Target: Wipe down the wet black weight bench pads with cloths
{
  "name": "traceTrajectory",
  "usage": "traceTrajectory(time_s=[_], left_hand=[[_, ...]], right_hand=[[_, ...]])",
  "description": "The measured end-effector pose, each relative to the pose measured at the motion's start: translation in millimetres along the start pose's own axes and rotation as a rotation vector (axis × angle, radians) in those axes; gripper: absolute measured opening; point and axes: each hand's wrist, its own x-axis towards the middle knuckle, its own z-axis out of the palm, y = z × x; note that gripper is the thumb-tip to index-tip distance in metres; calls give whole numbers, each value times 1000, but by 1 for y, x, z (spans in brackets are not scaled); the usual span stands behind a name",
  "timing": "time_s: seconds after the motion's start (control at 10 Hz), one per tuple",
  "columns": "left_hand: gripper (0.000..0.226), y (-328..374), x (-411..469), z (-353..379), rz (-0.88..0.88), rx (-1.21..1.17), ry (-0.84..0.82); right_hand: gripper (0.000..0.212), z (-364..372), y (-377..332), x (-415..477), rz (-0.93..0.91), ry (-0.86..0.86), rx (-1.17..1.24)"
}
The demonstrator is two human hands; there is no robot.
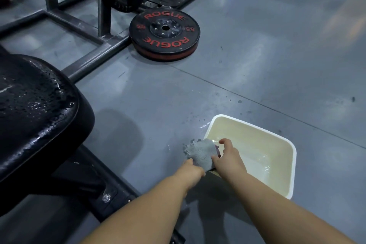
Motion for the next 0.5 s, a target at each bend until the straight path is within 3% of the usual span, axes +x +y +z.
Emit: traceTrajectory(time_s=[0.1, 0.3, 0.5], left_hand=[[86, -10, 15, -1, -4, 45, 69], [74, -7, 5, -13, -9, 156, 148], [69, 22, -5, -24, 98, 144, 185]], right_hand=[[30, -2, 2, -1, -48, 39, -89], [28, -5, 3, -8, -52, 71, -117], [27, -9, -16, -16, -69, 120, -48]])
